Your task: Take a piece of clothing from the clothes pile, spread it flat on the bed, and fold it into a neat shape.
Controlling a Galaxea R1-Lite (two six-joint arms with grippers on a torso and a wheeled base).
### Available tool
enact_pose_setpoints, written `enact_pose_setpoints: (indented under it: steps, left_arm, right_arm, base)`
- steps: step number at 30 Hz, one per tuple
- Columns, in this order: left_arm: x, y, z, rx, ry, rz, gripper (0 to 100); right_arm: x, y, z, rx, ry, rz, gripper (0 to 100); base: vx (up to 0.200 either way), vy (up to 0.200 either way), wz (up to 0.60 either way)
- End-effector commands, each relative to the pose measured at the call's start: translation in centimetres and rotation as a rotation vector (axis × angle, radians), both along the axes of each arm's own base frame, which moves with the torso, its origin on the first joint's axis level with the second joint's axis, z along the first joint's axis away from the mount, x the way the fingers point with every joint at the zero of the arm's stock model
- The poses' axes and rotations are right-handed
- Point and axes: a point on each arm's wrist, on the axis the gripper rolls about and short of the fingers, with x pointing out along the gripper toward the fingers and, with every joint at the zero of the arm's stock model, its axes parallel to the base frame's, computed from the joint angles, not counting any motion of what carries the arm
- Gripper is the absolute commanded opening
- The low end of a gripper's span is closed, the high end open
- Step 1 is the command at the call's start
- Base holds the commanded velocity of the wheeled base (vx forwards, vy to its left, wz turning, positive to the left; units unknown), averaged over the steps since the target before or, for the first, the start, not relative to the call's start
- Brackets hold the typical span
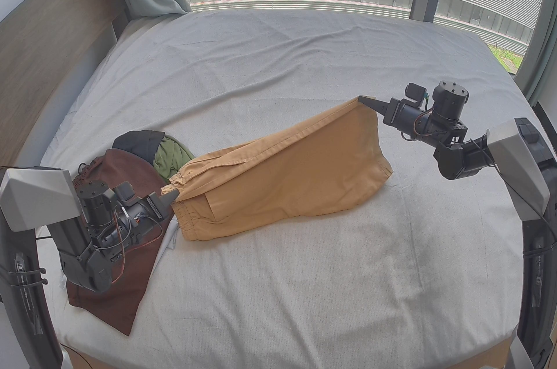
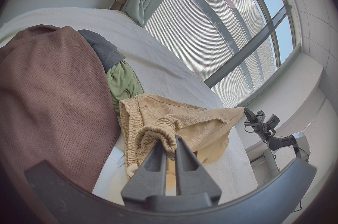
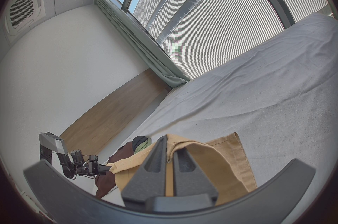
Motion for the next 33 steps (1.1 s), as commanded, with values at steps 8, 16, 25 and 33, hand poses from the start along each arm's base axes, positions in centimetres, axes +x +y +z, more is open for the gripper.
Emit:
enact_pose_setpoints:
  steps: [8,16,25,33]
  left_arm:
    - [2.1,-0.2,-0.7,-0.047,-0.014,0.034,0]
    - [2.6,-0.2,-0.9,-0.058,-0.017,0.035,0]
    - [3.4,0.6,-0.4,-0.094,-0.040,0.062,100]
    - [3.1,0.7,-0.1,-0.091,-0.043,0.067,100]
  right_arm:
    - [3.0,0.8,-3.3,0.026,0.018,-0.004,0]
    - [3.6,0.9,-3.2,0.026,0.009,-0.006,0]
    - [4.1,0.9,-3.1,0.030,0.009,-0.036,100]
    - [2.6,1.7,-2.3,0.021,0.030,-0.025,100]
  base:
    - [0.000,0.000,0.00]
    - [0.000,0.000,0.00]
    - [0.000,0.000,0.00]
    - [0.000,0.000,0.00]
